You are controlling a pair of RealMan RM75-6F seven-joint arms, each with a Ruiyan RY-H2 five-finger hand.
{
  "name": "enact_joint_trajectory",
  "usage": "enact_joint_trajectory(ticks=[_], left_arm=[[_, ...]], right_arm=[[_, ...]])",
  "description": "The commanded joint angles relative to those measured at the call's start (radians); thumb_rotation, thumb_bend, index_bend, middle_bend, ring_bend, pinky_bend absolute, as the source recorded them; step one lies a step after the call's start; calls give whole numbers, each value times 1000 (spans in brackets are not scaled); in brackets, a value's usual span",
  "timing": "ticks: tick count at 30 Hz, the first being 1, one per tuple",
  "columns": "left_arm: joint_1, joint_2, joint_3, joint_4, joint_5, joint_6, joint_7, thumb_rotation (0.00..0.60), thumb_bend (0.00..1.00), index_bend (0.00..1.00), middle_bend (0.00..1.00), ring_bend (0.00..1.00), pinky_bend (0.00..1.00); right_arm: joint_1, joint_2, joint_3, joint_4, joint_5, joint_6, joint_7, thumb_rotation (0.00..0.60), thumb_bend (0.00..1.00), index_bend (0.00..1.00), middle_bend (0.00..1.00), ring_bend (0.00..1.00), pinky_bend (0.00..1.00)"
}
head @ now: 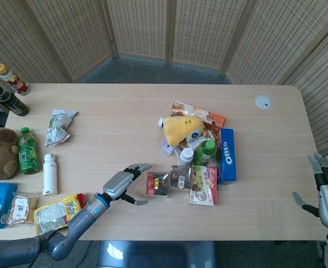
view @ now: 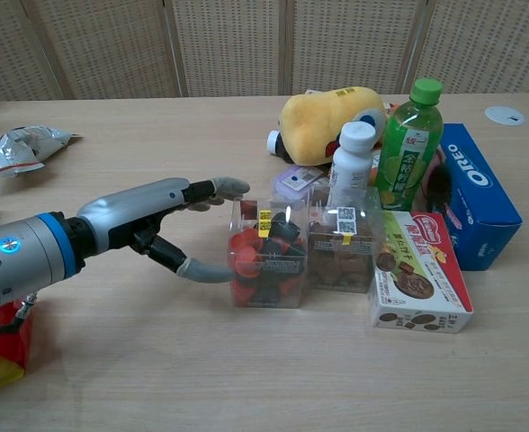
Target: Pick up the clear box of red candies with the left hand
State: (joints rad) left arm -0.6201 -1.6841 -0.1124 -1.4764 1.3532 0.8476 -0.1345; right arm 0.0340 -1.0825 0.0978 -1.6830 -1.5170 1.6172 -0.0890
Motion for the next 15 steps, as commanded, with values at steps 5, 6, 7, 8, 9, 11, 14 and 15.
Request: enact_joint_trajectory(ticks=[5, 6, 7, 8, 9, 11, 14, 15], left_arm=[[-5, -92, 3, 90, 12, 52, 18, 472, 0, 0, 0, 0, 0], [-5, -111, 1, 108, 17, 64, 12, 504, 0, 0, 0, 0, 0], [-6, -125, 0, 121, 21, 71, 5, 526, 1, 0, 0, 0, 0], [-6, -138, -2, 134, 24, 77, -5, 564, 19, 0, 0, 0, 0], [-7, -151, -5, 146, 26, 83, -16, 587, 51, 0, 0, 0, 0], [-13, -178, -10, 178, 29, 86, -39, 600, 130, 22, 13, 28, 7], [-20, -207, -19, 211, 35, 95, -72, 600, 232, 138, 120, 211, 171], [-21, -213, -19, 220, 39, 100, -77, 600, 268, 179, 161, 267, 234]], right_arm=[[-11, 4, -1, 5, 1, 10, 11, 586, 205, 0, 13, 0, 0], [-13, 5, -1, 6, 1, 12, 13, 589, 204, 0, 12, 0, 0], [-15, 5, -1, 6, 1, 13, 14, 588, 204, 0, 12, 0, 0], [-17, 6, -1, 6, 0, 15, 15, 587, 205, 0, 12, 0, 0], [-18, 7, -1, 6, 0, 16, 17, 587, 205, 0, 12, 0, 0], [-22, 10, -1, 6, 1, 19, 21, 588, 204, 0, 13, 0, 0], [-26, 12, -1, 6, 0, 23, 26, 588, 203, 0, 12, 0, 0], [-28, 13, -1, 7, 0, 25, 27, 587, 203, 0, 12, 0, 0]])
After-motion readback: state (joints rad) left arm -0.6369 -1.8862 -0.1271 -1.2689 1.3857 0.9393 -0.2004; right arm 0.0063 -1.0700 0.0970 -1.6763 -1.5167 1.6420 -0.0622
